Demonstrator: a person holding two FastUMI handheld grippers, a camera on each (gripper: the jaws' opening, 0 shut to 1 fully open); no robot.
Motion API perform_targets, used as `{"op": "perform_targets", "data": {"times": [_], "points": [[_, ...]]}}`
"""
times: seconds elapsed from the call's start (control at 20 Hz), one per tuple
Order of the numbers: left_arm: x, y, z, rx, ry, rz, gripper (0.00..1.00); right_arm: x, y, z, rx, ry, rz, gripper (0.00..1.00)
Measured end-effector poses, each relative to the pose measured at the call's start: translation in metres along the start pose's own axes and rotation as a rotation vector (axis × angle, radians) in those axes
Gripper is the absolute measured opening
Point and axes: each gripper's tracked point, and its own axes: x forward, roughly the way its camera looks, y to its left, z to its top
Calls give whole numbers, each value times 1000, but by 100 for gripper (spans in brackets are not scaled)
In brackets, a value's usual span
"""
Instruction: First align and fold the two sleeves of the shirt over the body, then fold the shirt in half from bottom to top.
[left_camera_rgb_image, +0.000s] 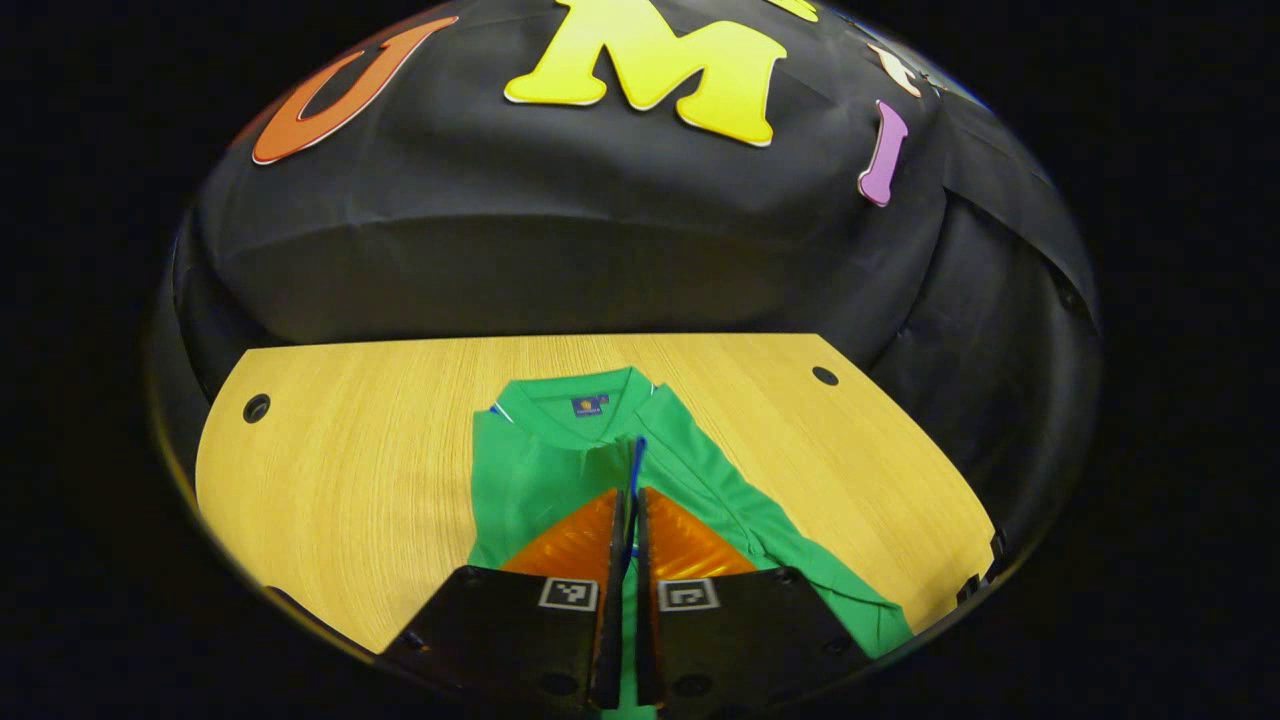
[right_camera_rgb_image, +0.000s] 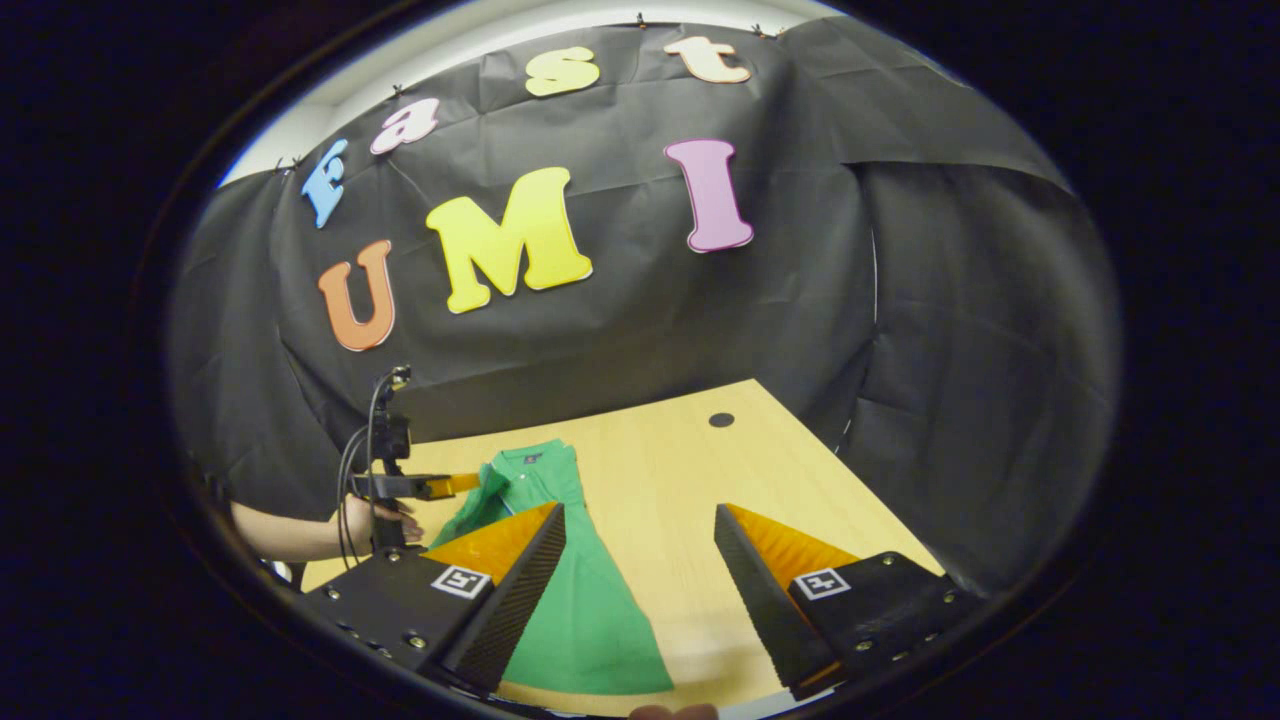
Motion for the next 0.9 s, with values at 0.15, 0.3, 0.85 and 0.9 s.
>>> {"op": "perform_targets", "data": {"times": [0.15, 0.3, 0.85, 0.9], "points": [[-10, 5, -14, 43, 14, 42, 100, 3, 4, -5, -8, 5, 8, 94], [-46, 15, -16, 54, -24, 69, 100, 10, 12, -7, -42, 23, 31, 94], [-189, 47, -105, -49, 26, 139, 100, 48, 55, -83, -246, 248, 171, 94], [-200, 47, -121, -55, 47, 135, 100, 48, 55, -94, -259, 275, 178, 94]]}}
